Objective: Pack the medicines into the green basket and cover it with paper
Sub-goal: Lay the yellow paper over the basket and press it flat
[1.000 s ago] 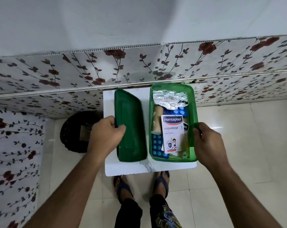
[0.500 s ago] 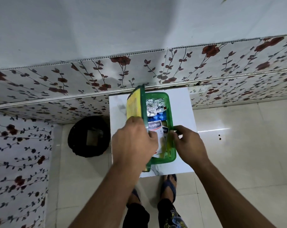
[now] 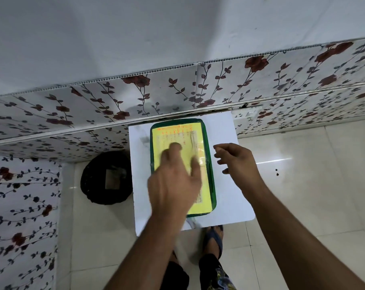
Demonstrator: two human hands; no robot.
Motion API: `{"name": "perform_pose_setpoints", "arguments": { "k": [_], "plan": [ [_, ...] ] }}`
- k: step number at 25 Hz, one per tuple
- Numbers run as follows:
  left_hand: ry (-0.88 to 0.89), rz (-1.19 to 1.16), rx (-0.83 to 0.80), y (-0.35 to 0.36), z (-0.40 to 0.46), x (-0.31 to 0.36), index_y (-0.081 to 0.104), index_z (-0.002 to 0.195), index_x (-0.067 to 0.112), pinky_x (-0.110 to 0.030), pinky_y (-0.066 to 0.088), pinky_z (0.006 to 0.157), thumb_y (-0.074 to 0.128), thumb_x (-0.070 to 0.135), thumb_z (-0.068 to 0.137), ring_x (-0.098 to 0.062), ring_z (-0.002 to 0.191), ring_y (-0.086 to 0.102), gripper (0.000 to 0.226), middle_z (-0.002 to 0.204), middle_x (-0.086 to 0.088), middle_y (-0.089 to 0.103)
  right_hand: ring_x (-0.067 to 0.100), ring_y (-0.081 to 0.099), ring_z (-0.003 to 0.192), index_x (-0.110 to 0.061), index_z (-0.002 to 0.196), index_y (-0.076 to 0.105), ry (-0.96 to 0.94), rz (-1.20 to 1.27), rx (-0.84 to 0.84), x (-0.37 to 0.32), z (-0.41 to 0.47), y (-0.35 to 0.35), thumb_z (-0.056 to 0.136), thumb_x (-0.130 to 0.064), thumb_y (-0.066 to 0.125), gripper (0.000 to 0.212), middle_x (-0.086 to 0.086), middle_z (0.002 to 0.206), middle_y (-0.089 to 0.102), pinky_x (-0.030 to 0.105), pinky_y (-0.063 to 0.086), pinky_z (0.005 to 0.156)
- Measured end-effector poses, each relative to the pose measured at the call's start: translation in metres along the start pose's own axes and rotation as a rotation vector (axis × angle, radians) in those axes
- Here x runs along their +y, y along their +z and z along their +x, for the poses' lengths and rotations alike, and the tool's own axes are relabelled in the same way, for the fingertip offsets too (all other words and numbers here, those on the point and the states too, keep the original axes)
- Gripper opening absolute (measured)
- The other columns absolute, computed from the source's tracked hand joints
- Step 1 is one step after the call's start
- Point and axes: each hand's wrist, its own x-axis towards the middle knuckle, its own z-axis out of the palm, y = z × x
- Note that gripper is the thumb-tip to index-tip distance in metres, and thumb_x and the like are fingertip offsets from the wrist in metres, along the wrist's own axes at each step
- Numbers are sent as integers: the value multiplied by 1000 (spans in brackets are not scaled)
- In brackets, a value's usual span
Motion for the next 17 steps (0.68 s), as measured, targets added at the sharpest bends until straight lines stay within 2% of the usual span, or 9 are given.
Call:
{"name": "perform_pose_setpoints", "arguments": {
  "k": [2,4,5,6,7,9,11,14,17],
  "plan": [
    [-185,-195,70,-2,17,-33,48,128,14,-31,42,77,56,40,91,-28,105,60,45,125,-10,57,14,67,90,-24,114,68,-11,-83,-36,2,3,3,88,-40,67,31,-5,96,70,33,53,73],
    [-401,-477,-98,3,29,-54,40,139,25,-31,40,89,55,41,93,-23,126,49,51,141,-4,46,11,67,95,-27,122,64,12,-145,-85,2,4,6,82,-49,72,46,-7,99,70,37,55,80],
    [-446,-612,-200,8,30,-57,40,138,30,-28,42,88,53,41,95,-21,125,51,46,141,-2,47,10,67,95,-27,124,62,16,-158,-104,1,4,8,81,-49,73,50,-7,100,70,38,55,82],
    [-454,-691,-268,12,30,-56,42,133,35,-24,46,80,51,39,96,-19,117,57,38,136,0,53,11,67,96,-26,125,62,17,-156,-111,1,4,10,81,-47,73,50,-7,101,70,39,56,83],
    [-447,-731,-299,15,30,-52,42,129,36,-20,45,71,50,36,97,-15,106,61,33,127,4,58,12,68,97,-24,125,63,16,-141,-106,1,5,10,83,-44,72,47,-7,103,70,40,56,83],
    [-417,-774,-297,18,30,-47,39,132,35,-16,42,65,48,32,98,-10,97,61,34,120,9,60,16,68,99,-23,123,66,15,-84,-95,0,7,8,89,-34,68,35,-5,107,70,37,57,77],
    [-409,-792,-308,20,30,-45,34,138,33,-15,43,65,48,32,99,-8,98,61,42,119,11,59,18,68,100,-21,125,65,23,-47,-111,-1,7,8,94,-27,63,31,-2,110,69,34,56,72],
    [-463,-846,-347,18,30,-44,32,139,36,-16,44,64,48,33,98,2,92,59,44,109,20,59,24,66,104,-19,133,61,50,-54,-139,0,8,10,97,-22,59,36,0,111,67,44,59,80],
    [-542,-860,-301,10,48,-51,39,138,33,-25,44,78,48,44,96,-9,104,61,44,120,13,60,23,64,108,-20,135,58,43,-94,-138,-14,17,7,94,-24,63,42,-1,113,67,45,54,89]
  ]
}}
